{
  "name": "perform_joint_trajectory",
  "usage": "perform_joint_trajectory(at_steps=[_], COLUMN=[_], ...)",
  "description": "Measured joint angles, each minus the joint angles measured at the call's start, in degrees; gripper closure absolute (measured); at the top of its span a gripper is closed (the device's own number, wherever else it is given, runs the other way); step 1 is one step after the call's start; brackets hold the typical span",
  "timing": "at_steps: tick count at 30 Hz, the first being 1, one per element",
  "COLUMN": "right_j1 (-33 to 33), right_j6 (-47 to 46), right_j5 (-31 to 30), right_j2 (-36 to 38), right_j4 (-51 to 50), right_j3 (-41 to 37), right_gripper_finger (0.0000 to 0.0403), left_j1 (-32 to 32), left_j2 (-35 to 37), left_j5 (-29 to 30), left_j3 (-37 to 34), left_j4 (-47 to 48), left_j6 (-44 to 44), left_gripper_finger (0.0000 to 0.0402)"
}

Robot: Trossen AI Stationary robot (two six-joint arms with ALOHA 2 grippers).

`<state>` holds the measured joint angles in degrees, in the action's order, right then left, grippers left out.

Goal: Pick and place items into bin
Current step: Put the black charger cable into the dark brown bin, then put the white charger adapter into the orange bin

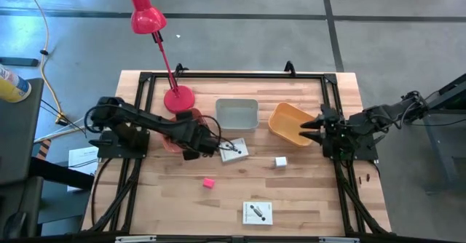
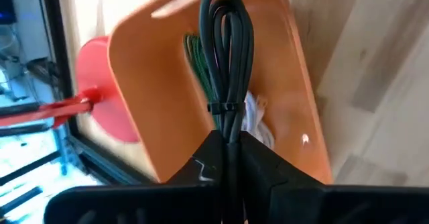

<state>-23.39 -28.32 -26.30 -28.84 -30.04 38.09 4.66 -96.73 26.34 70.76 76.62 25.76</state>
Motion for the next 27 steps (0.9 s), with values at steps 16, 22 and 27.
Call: perform_joint_trajectory(at_steps=[16, 22, 27], right_j1=[0.17, 0.17, 0.17], right_j6=[-0.36, -1.64, -2.82], right_j5=[-4.85, -2.63, 2.63], right_j2=[-8.24, -11.53, -13.85], right_j4=[6.01, 7.49, 6.70], right_j3=[0.00, 0.00, 0.00], right_gripper_finger=[0.0263, 0.0263, 0.0263], left_j1=[-4.32, -4.31, -4.30], left_j2=[15.36, 16.00, 16.59], left_j5=[-3.86, -3.40, -5.58], left_j3=[-16.92, -16.90, -16.88], left_j4=[-7.30, -9.74, -13.02], left_j6=[2.83, -0.59, -4.01], left_gripper_finger=[0.0322, 0.0240, 0.0183])
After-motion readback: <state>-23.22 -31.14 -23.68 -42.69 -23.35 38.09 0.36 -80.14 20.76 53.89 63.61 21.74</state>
